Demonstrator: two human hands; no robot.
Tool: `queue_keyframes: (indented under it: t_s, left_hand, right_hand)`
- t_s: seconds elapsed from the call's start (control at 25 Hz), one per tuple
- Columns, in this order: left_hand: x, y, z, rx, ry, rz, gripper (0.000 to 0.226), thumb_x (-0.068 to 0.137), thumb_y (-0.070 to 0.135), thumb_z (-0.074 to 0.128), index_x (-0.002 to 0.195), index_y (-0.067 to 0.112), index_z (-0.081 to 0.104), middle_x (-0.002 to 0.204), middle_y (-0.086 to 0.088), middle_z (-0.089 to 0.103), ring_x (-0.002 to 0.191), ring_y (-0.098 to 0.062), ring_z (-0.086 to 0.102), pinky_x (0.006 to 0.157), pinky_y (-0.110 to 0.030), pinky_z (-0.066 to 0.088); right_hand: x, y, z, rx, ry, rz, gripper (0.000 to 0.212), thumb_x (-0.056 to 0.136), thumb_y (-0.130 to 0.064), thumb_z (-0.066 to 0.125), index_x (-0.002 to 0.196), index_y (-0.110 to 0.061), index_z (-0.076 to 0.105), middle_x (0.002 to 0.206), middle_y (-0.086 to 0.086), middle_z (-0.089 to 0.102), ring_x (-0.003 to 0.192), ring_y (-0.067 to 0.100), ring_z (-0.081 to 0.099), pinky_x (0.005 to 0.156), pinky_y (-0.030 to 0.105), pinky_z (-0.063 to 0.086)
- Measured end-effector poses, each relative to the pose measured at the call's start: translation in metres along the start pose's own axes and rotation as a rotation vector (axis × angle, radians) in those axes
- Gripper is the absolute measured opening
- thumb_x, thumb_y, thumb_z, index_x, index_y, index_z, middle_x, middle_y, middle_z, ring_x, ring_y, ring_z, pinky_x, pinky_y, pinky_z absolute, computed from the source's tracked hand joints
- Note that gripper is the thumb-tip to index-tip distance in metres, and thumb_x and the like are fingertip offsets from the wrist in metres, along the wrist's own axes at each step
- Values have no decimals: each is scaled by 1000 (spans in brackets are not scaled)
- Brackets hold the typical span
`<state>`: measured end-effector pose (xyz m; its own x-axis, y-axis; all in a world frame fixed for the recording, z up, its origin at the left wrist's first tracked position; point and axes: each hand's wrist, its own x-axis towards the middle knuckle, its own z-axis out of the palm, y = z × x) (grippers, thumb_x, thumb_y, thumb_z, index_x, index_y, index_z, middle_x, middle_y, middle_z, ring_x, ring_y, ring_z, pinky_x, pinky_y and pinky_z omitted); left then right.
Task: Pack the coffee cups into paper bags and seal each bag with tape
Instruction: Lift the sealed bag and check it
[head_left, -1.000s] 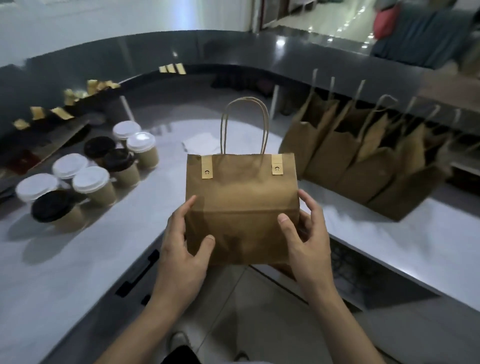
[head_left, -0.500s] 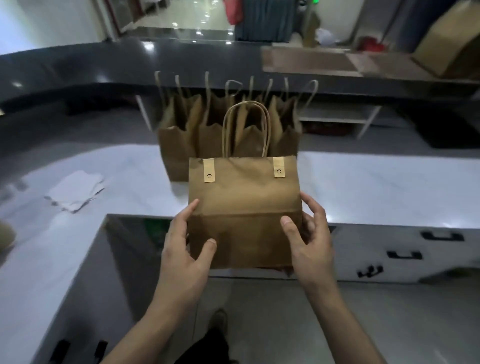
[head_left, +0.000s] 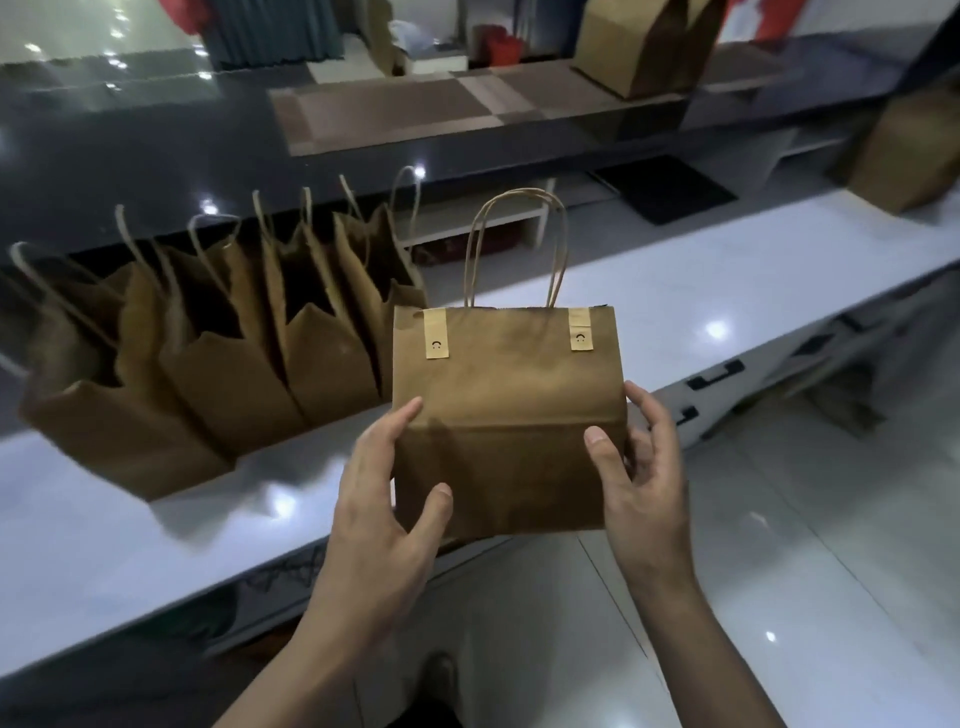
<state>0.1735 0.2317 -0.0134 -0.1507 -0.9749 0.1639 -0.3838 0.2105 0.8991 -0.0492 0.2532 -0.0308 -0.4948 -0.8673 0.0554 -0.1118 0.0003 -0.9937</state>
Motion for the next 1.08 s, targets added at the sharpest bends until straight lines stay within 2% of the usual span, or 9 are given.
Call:
queue_keyframes:
  t_s: [0.16, 0.32, 0.48, 0.64, 0.76, 0.88, 1.08]
  left_hand:
    - [28, -1, 21, 14, -116, 22, 65, 92, 23, 65, 145, 49, 37, 143, 28, 43, 134, -4, 44, 108, -45, 45]
    - [49, 6, 47, 6, -180, 44, 65, 90, 27, 63, 146, 46, 37, 144, 27, 43, 135, -1, 42, 110, -42, 43]
    - [72, 16, 76, -1, -201, 30, 63, 93, 21, 65, 145, 46, 39, 141, 23, 48, 132, -1, 46, 110, -42, 44]
    - [102, 33, 112, 33, -164, 10, 66, 92, 17, 66, 143, 49, 40, 138, 28, 48, 130, 2, 46, 109, -40, 45]
    - [125, 46, 141, 42, -126, 5, 65, 92, 19, 66, 143, 49, 40, 140, 25, 47, 130, 0, 46, 109, -34, 43]
    - [145, 55, 164, 46, -104, -12, 64, 93, 21, 65, 143, 50, 38, 140, 23, 46, 126, 5, 45, 103, -24, 41]
    - [178, 62, 182, 41, -37, -31, 63, 93, 19, 66, 143, 47, 39, 141, 20, 47, 126, 4, 46, 100, -20, 40]
  right_hand:
    - [7, 4, -19, -35, 101, 30, 59, 85, -55, 66, 141, -49, 46, 139, -5, 62, 131, 19, 56, 107, 57, 46]
    - [18, 9, -41, -46, 182, 55, 58, 84, -54, 67, 138, -51, 48, 136, -5, 63, 129, 18, 58, 106, 55, 48]
    - [48, 12, -61, -33, 202, 46, 50, 91, -42, 69, 136, -49, 50, 131, -6, 66, 123, 13, 62, 104, 54, 50]
    - [94, 15, -85, -8, 163, 43, 53, 89, -48, 68, 138, -48, 48, 133, -8, 63, 124, 13, 60, 103, 53, 52]
    - [131, 16, -102, 8, 128, 44, 53, 90, -48, 69, 138, -50, 47, 131, -11, 63, 123, 11, 59, 103, 53, 51]
    - [164, 20, -116, 6, 90, 28, 53, 91, -49, 68, 139, -50, 46, 135, -8, 62, 129, 17, 56, 105, 55, 49]
    - [213, 20, -119, 24, 28, 31, 58, 87, -61, 67, 139, -57, 41, 138, -3, 60, 131, 21, 54, 102, 56, 51]
